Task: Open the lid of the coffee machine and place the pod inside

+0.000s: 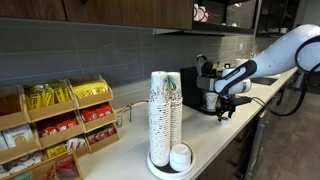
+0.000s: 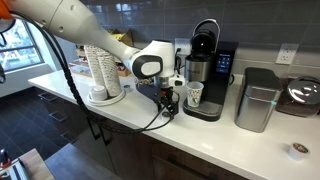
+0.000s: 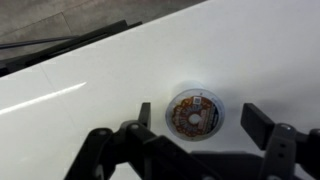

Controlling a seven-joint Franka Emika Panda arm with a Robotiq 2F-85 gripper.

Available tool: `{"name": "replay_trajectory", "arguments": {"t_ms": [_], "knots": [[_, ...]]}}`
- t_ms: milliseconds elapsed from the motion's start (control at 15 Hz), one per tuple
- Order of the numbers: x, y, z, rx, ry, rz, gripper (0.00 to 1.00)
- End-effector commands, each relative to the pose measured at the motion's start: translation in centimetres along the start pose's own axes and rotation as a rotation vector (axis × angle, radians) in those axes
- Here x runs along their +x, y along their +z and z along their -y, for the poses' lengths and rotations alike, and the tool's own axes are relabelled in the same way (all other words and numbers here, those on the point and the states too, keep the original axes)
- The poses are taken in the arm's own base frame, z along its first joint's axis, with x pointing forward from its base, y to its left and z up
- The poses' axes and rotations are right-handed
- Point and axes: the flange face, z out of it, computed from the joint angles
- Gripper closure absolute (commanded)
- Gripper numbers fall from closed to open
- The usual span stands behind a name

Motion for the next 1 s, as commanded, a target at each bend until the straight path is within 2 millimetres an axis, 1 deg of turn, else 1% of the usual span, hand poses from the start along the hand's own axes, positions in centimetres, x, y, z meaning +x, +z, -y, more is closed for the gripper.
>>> {"name": "replay_trajectory", "arguments": {"t_ms": [0, 67, 200, 267, 333, 467, 533, 600, 733, 800, 933], "knots": [[0.0, 0.6, -0.7, -0.02, 0.004, -0.007, 0.27], [0.0, 0.5, -0.7, -0.02, 0.005, -0.01, 0.36], [0.0, 0.1, -0.9, -0.02, 0.007, -0.018, 0.39], [0.0, 0.0, -0.9, -0.021, 0.006, -0.02, 0.36], [0.0, -0.1, -0.9, -0.021, 0.006, -0.021, 0.38], [0.1, -0.7, -0.9, -0.024, 0.004, -0.027, 0.46], [0.1, -1.0, -0.9, -0.025, 0.004, -0.032, 0.47], [0.1, -1.6, -0.9, -0.026, 0.0, -0.037, 0.57], [0.1, -2.4, -0.9, -0.029, -0.005, -0.044, 0.61], [0.1, -2.6, -1.0, -0.031, -0.006, -0.047, 0.67], [0.1, -3.1, -0.9, -0.038, -0.008, -0.053, 0.69]]}}
